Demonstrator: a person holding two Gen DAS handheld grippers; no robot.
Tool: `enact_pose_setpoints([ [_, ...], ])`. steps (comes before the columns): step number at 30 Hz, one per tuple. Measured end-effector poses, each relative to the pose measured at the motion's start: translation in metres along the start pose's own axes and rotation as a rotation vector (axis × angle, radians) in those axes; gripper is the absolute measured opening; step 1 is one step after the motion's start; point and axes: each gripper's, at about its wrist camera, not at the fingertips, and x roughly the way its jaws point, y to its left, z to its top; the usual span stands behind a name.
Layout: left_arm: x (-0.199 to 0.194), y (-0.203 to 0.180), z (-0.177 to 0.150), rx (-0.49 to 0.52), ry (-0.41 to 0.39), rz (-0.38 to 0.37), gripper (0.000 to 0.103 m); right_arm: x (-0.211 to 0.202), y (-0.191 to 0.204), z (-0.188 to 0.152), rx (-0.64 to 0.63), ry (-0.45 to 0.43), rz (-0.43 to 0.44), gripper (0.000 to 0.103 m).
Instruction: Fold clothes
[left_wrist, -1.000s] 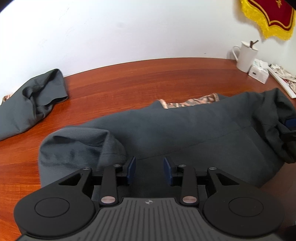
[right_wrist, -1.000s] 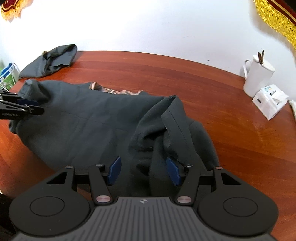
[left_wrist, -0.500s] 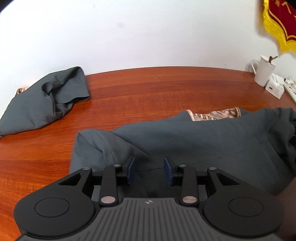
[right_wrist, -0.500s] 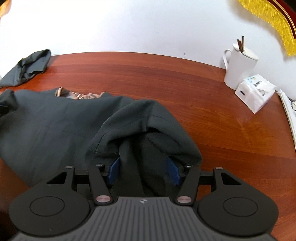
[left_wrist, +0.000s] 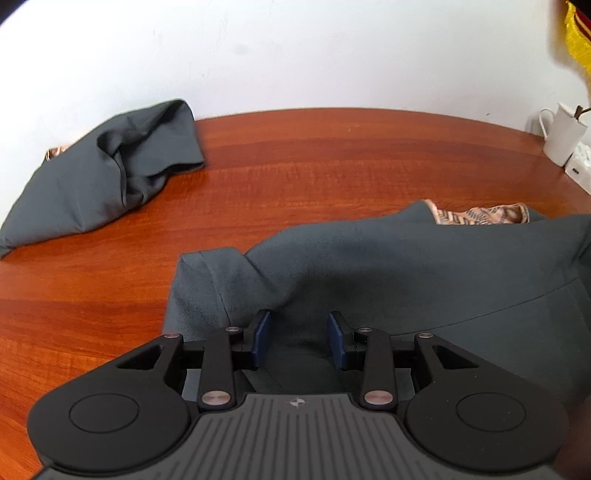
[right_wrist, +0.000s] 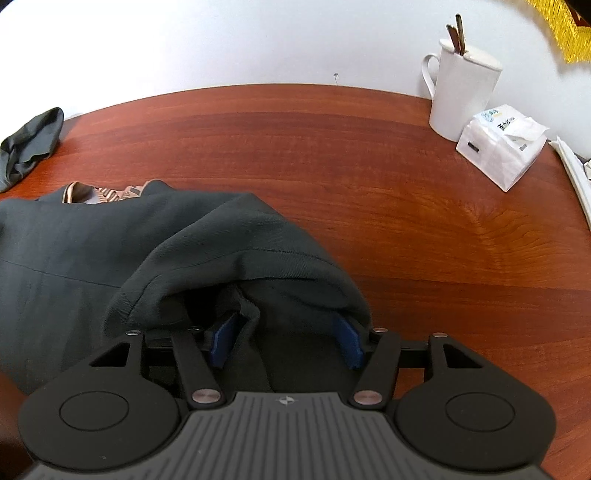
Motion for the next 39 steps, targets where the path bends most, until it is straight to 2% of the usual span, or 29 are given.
enact_pose_setpoints([
  [6,-0.005,0.0,0.003,-0.003,-0.024,0.003,0.039,-0.01,0.002,0.0,-0.009,-0.011,0.003,0.067],
  [12,-0.02,0.0,0.006,-0.018,-0.061,0.0,0.04,-0.039,0.015,0.001,-0.085,-0.041,-0.002,0.068],
  [16,-0.034,-0.003,0.004,-0.024,-0.089,-0.009,0.047,-0.057,0.025,0.0,-0.111,-0.066,-0.019,0.068],
  [22,-0.054,-0.013,-0.002,-0.015,-0.115,-0.025,0.054,-0.08,0.039,-0.006,-0.1,-0.09,0.03,0.068],
  [26,-0.061,-0.023,-0.01,0.001,-0.112,-0.04,0.059,-0.081,0.05,-0.01,-0.111,-0.082,0.057,0.068],
  [28,-0.063,-0.026,-0.013,0.006,-0.107,-0.043,0.064,-0.077,0.058,-0.013,-0.117,-0.068,0.073,0.068],
  [35,-0.068,-0.034,-0.024,0.01,-0.088,-0.056,0.072,-0.064,0.073,-0.016,-0.135,-0.041,0.081,0.067],
  [37,-0.071,-0.036,-0.026,0.008,-0.086,-0.059,0.076,-0.061,0.078,-0.019,-0.144,-0.036,0.08,0.065],
  [39,-0.073,-0.037,-0.027,0.008,-0.092,-0.06,0.078,-0.06,0.081,-0.02,-0.144,-0.038,0.083,0.055],
])
